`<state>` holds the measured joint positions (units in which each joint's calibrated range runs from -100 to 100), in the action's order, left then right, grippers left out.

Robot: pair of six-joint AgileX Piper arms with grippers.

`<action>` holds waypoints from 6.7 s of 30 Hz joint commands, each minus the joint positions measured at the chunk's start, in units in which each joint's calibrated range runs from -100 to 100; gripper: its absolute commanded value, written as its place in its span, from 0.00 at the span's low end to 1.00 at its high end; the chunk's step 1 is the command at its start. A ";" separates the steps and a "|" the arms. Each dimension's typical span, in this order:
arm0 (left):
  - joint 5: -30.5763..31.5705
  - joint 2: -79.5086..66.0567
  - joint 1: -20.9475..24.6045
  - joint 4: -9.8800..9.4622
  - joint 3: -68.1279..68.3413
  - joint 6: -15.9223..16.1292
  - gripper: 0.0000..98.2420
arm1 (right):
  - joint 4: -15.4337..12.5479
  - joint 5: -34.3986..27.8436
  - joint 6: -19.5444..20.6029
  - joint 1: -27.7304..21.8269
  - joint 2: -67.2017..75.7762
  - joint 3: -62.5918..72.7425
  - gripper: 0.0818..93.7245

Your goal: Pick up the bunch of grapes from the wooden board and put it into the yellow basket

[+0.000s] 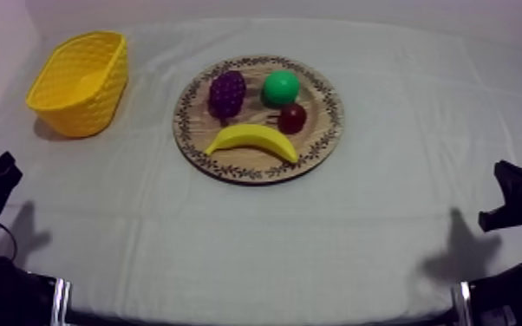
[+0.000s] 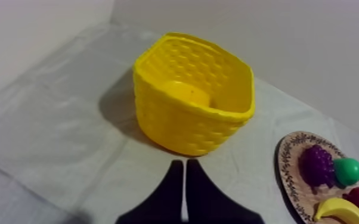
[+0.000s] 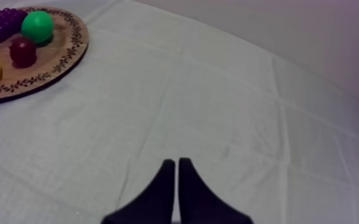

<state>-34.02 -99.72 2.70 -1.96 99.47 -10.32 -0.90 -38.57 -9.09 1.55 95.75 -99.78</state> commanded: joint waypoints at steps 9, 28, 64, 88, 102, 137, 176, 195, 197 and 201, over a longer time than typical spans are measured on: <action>-0.01 -0.02 0.01 -0.02 -0.03 0.01 0.00 | -0.01 0.02 -1.04 0.06 0.00 0.00 0.00; -7.39 -0.27 -9.97 -0.18 -2.51 5.41 0.00 | -0.01 0.02 -1.42 0.06 0.00 0.00 0.00; -46.06 80.16 -14.71 5.92 -77.86 -0.18 0.00 | -0.01 0.02 -1.67 0.06 0.00 0.00 0.00; -51.29 117.75 -30.51 3.27 -111.60 -8.92 0.00 | -0.01 0.02 -1.68 0.06 0.00 0.00 0.00; -55.71 120.02 -30.62 1.47 -117.57 -11.47 0.43 | -0.01 0.02 -1.68 0.06 0.00 0.00 0.00; -57.08 143.88 -29.83 -0.44 -127.95 -10.32 0.83 | -0.01 0.02 -1.73 0.06 0.00 0.00 0.00; -61.09 156.39 -29.51 -0.69 -136.44 -9.17 0.50 | -0.01 0.02 -1.73 0.06 0.00 0.00 0.00; -59.97 139.60 -28.53 -0.73 -124.75 -7.97 0.48 | -0.01 0.02 -1.73 0.06 0.00 0.00 0.00; -60.47 136.84 -28.52 -0.58 -123.62 -7.76 0.48 | -0.01 0.02 -1.73 0.06 0.00 0.00 0.00; -61.78 131.26 -28.57 -0.38 -121.98 -7.48 0.48 | -0.01 0.02 -1.73 0.06 0.00 0.00 0.00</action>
<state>-95.59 34.42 -25.84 -2.39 -22.86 -17.87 -0.90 -38.55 -10.82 1.60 95.75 -99.78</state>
